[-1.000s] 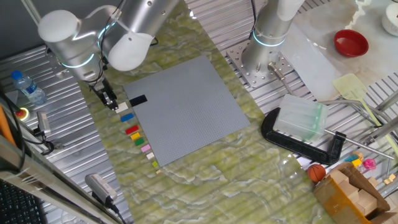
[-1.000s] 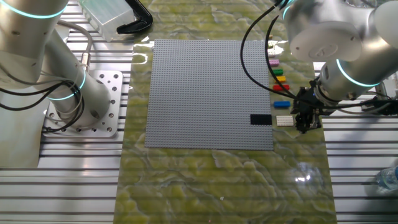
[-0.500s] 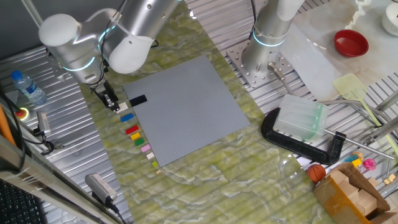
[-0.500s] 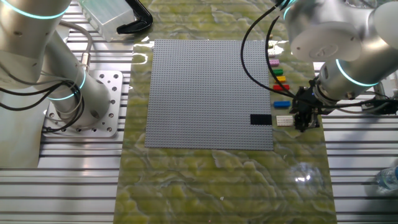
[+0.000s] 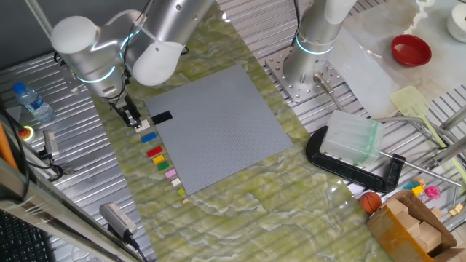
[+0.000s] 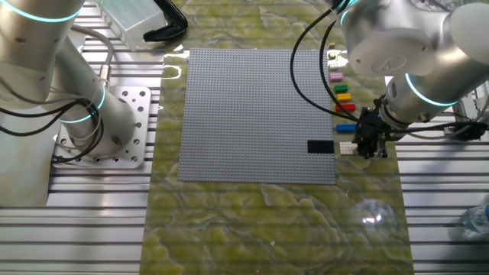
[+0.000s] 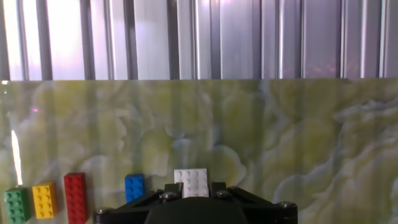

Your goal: Build with small Lego blocks

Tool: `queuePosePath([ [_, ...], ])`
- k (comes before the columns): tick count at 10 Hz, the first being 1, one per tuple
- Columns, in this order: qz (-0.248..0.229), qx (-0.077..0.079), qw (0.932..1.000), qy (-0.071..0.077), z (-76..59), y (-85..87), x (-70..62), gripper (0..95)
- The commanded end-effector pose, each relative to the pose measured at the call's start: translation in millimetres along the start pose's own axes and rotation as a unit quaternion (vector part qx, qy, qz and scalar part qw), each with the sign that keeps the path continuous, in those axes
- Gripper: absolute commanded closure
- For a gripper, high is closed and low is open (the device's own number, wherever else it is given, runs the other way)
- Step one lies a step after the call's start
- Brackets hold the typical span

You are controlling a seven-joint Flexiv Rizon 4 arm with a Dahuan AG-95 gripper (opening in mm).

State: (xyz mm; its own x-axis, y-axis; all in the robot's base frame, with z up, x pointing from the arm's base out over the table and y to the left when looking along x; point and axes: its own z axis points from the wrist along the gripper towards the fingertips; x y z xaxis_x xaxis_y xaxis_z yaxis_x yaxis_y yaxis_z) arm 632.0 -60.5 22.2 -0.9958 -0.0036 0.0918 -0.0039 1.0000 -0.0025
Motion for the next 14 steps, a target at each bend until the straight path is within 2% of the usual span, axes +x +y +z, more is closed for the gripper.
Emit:
queuePosePath([
  [1,0.004,0.003,1.0000,0.001,2.1,2.9,1.7,57.0],
  [4,-0.005,0.006,1.0000,-0.002,8.3,-1.1,8.6,57.0],
  [14,-0.004,0.006,0.9999,-0.015,15.8,2.0,6.3,57.0],
])
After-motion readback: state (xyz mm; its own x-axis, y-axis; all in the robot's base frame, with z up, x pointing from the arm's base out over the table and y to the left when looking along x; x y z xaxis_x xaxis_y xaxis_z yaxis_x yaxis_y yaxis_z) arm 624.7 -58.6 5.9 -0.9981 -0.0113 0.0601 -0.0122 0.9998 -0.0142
